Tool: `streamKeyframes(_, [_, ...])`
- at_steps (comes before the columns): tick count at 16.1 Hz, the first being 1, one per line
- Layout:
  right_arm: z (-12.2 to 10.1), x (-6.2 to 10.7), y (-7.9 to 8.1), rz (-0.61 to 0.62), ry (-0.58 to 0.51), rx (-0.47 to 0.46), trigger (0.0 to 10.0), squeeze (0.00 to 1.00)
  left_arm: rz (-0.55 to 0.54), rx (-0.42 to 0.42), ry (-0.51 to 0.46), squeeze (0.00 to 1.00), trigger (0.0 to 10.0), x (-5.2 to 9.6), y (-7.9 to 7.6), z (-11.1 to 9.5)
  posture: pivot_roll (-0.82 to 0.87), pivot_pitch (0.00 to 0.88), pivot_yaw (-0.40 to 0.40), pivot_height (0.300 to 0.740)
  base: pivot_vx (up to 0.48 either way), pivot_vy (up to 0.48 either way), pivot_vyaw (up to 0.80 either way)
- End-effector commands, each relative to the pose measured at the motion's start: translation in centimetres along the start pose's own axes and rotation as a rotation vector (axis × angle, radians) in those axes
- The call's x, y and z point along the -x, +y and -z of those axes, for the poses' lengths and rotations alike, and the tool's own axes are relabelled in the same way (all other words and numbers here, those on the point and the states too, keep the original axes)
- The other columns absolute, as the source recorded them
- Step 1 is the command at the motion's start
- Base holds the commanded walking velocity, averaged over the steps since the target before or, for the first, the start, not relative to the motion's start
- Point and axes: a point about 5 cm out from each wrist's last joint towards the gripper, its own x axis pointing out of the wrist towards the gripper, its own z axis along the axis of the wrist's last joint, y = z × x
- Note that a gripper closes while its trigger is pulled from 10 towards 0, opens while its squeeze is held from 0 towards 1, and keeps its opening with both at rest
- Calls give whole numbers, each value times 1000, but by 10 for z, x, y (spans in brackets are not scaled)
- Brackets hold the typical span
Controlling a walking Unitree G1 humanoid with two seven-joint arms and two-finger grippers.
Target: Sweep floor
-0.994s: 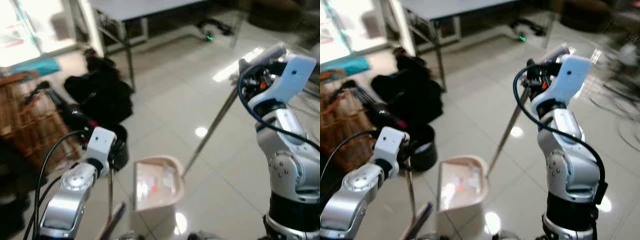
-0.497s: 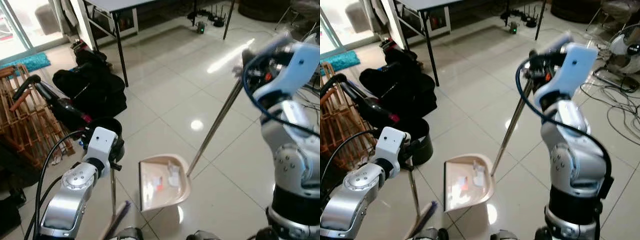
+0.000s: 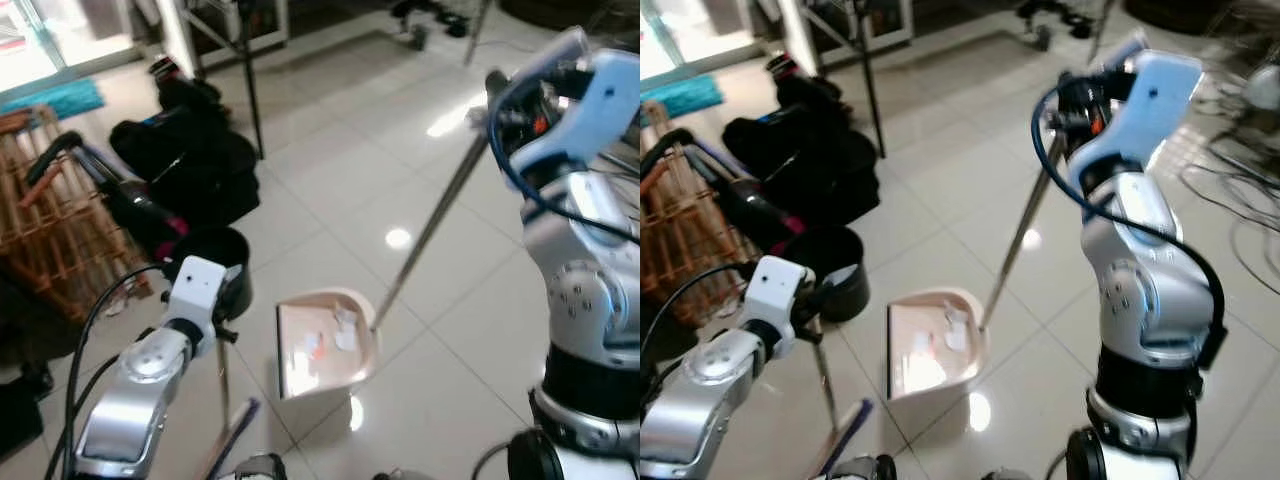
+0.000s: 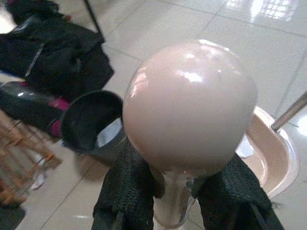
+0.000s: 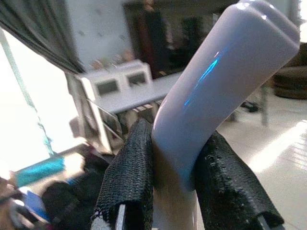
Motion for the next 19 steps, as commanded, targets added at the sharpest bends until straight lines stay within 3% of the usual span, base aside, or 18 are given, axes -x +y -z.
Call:
streamKeyframes(1, [-20,-2,0,-17,-78,-24,10000,0,-23,-10,-9,0,10000,3,4,-1,-94,74,13,740,262,0,488])
streamKeyframes(8, [-45,-13,2,-60,-147,-61,10000,0,-29,-25,2,0,10000,4,5,2,-93,77,11,740,314,0,462])
streamKeyframes(19, [-35,-17,7,-78,-111,-66,10000,0,-38,-20,-18,0,10000,-2,6,0,-94,72,13,740,360,0,0])
